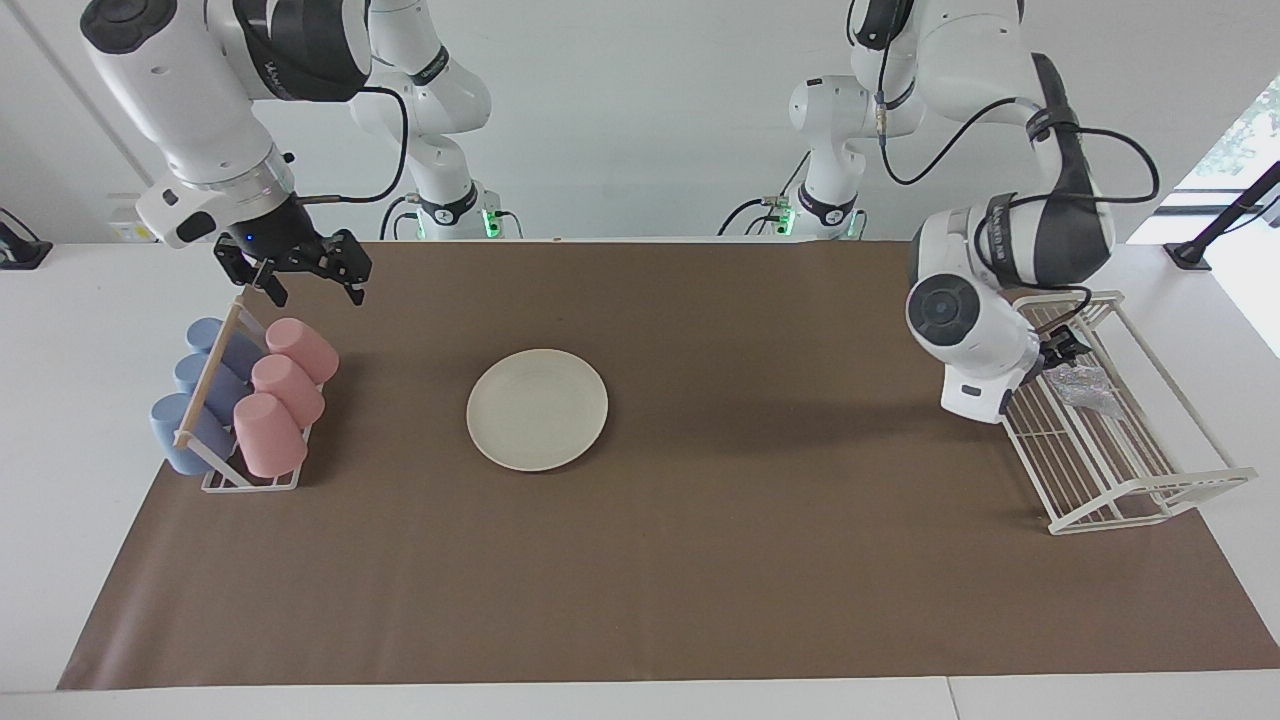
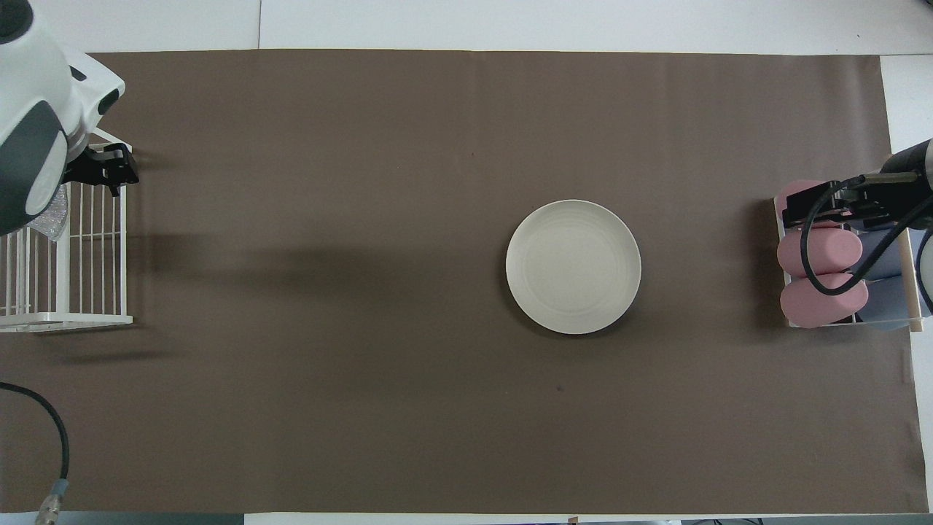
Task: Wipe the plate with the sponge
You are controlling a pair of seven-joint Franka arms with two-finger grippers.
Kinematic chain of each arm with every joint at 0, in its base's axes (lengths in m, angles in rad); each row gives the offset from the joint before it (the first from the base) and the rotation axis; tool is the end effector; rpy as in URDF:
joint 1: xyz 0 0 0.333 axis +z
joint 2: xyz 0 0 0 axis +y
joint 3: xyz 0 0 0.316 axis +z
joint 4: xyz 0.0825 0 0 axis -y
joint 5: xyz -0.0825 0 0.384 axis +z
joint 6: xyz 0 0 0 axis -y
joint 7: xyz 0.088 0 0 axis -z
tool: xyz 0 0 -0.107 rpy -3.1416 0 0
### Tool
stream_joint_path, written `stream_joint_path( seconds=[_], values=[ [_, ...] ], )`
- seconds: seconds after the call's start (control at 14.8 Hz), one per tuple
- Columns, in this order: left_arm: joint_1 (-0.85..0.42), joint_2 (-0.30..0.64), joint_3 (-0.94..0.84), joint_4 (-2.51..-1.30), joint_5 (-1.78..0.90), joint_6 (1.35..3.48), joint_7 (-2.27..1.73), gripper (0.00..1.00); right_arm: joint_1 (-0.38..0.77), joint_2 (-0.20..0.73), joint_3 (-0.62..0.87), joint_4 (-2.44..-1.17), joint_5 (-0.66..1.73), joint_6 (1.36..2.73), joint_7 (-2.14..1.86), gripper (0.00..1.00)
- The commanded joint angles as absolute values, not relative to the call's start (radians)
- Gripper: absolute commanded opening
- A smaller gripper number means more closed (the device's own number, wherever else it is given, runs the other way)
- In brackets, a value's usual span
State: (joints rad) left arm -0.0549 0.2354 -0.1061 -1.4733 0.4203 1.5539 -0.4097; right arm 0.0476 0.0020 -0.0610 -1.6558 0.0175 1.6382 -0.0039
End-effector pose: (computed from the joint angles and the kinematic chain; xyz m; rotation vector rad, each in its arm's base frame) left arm 0.6172 -0.0484 0.5397 -2.7024 -0.3042 0.0470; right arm 0.5587 -0.0057 0.5890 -3.1239 0.0169 0.0304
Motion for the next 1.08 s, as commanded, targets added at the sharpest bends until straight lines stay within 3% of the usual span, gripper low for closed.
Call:
stream_joint_path(
  seconds=[0.0,0.34,0.68,1.01],
  values=[
    [0.006,0.137,-0.107,-1.482,0.216,1.557,-0.373,1.00,0.046,0.008,-0.058,-1.649,0.021,1.646,-0.011,1.00],
    [0.051,-0.021,-0.106,-1.489,0.023,1.459,-0.207,1.00,0.046,0.006,-0.058,-1.651,0.021,1.646,0.002,1.00],
    [0.020,-0.067,-0.106,-1.569,0.017,1.440,-0.202,1.00,0.046,0.006,-0.057,-1.651,0.021,1.646,0.002,1.00],
    [-0.077,-0.048,-0.005,-1.597,-0.047,1.472,-0.198,1.00,0.046,0.006,-0.055,-1.651,0.021,1.644,0.003,1.00]
  ],
)
